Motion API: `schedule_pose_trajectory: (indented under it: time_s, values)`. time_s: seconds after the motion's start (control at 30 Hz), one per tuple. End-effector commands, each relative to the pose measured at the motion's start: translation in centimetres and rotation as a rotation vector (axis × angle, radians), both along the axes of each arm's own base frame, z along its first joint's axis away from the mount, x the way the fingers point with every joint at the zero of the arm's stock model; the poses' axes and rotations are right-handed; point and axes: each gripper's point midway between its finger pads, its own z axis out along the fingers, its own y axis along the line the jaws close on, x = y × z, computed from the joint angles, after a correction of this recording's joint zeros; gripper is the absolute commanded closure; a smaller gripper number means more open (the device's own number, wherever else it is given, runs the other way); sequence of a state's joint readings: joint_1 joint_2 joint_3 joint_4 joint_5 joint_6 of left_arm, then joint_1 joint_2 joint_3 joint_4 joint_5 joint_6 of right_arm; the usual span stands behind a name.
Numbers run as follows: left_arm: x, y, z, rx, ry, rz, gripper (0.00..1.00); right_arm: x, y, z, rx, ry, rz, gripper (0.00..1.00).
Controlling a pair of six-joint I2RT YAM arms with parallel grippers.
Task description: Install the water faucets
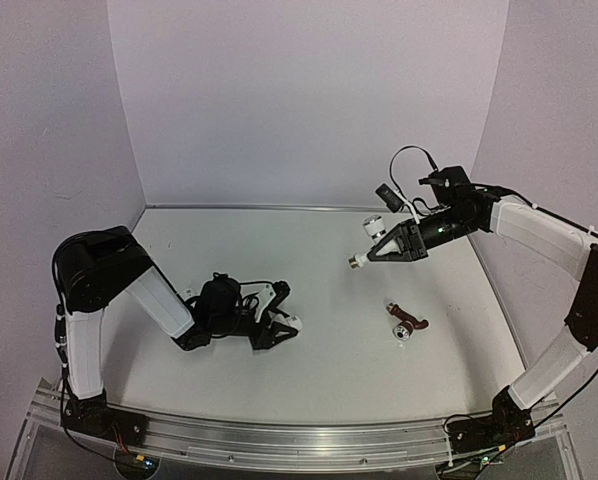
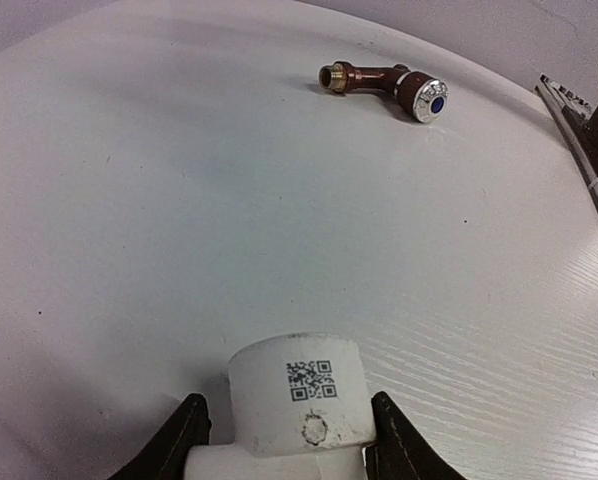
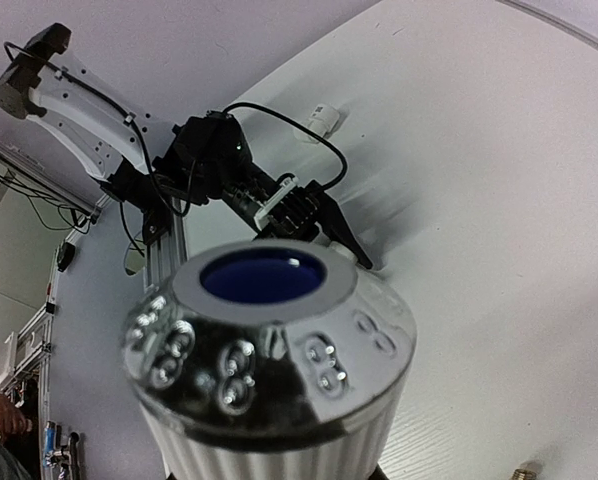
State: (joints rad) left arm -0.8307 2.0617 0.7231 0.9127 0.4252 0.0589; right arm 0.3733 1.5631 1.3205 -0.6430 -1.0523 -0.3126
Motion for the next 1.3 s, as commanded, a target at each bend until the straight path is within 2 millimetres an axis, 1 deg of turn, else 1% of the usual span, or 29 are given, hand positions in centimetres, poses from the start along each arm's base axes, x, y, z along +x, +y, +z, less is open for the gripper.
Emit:
schedule_pose_trajectory:
  time_s: [0.0,0.07,0.1,0.13,0.17,0.2,0.23,0.27,0.33,0.37,0.4,0.43,0.5,0.53,0.73,0.77,0.83,0.9,1.0,1.1,1.13,1.27]
  values:
    - [-0.7,-0.7,5.7,-0.054,-0.016,-0.006,0.66,0.2,0.2,3.0,0.048,-0.096,0.013,1.0]
    - [-1.1,-0.9,7.4,-0.062,0.005,-0.018,0.69,0.4,0.2,3.3,0.049,-0.103,0.012,1.0]
    - [-1.6,-1.1,9.4,-0.088,0.043,-0.024,0.71,0.6,0.3,3.6,0.053,-0.112,0.013,1.0]
    - [-1.8,-1.1,10.3,-0.099,0.058,-0.029,0.71,0.6,0.3,3.9,0.056,-0.116,0.014,1.0]
    - [-2.1,-1.2,11.9,-0.119,0.075,-0.04,0.72,0.7,0.4,4.1,0.061,-0.12,0.017,1.0]
    - [-3.0,-1.1,15.0,-0.155,0.099,-0.068,0.74,0.8,0.6,4.9,0.073,-0.129,0.023,1.0]
    - [-3.9,-0.8,17.3,-0.2,0.115,-0.088,0.74,0.8,0.8,5.5,0.084,-0.139,0.031,1.0]
    - [-4.4,-0.6,18.3,-0.222,0.122,-0.099,0.75,0.6,1.0,5.9,0.092,-0.147,0.039,1.0]
    - [-6.0,0.1,21.8,-0.294,0.143,-0.144,0.75,0.2,1.4,7.3,0.113,-0.183,0.063,1.0]
    - [-6.5,0.3,22.7,-0.312,0.149,-0.159,0.75,0.0,1.6,7.6,0.118,-0.191,0.071,1.0]
    - [-7.5,0.7,24.6,-0.344,0.168,-0.191,0.75,-0.4,2.0,8.7,0.133,-0.227,0.092,1.0]
    - [-7.7,0.9,25.1,-0.351,0.176,-0.199,0.76,-0.6,2.2,9.2,0.139,-0.242,0.102,1.0]
    - [-8.9,1.2,27.2,-0.385,0.197,-0.248,0.78,-1.6,3.1,10.8,0.163,-0.306,0.152,1.0]
    - [-9.5,1.3,28.1,-0.401,0.222,-0.275,0.78,-2.3,3.7,12.0,0.179,-0.348,0.18,1.0]
    - [-11.6,2.0,31.7,-0.487,0.277,-0.377,0.79,-5.1,5.2,16.1,0.239,-0.478,0.268,1.0]
    - [-11.8,2.1,32.2,-0.501,0.278,-0.387,0.8,-5.5,5.3,16.4,0.245,-0.489,0.277,1.0]
    - [-12.5,2.3,33.3,-0.537,0.282,-0.433,0.81,-7.1,6.0,17.1,0.265,-0.505,0.319,1.0]
    - [-12.8,2.3,33.9,-0.547,0.294,-0.458,0.82,-8.2,6.4,17.6,0.297,-0.479,0.36,1.0]
    - [-13.4,2.5,34.5,-0.564,0.315,-0.499,0.82,-9.4,6.5,18.2,0.326,-0.458,0.392,1.0]
    - [-14.4,3.0,35.6,-0.586,0.325,-0.558,0.83,-10.8,6.6,18.7,0.351,-0.436,0.429,1.0]
    - [-14.8,3.2,36.1,-0.598,0.321,-0.585,0.83,-11.8,6.7,19.0,0.371,-0.415,0.458,1.0]
    - [-15.7,3.9,37.1,-0.62,0.312,-0.634,0.82,-13.2,7.1,19.3,0.389,-0.395,0.5,1.0]
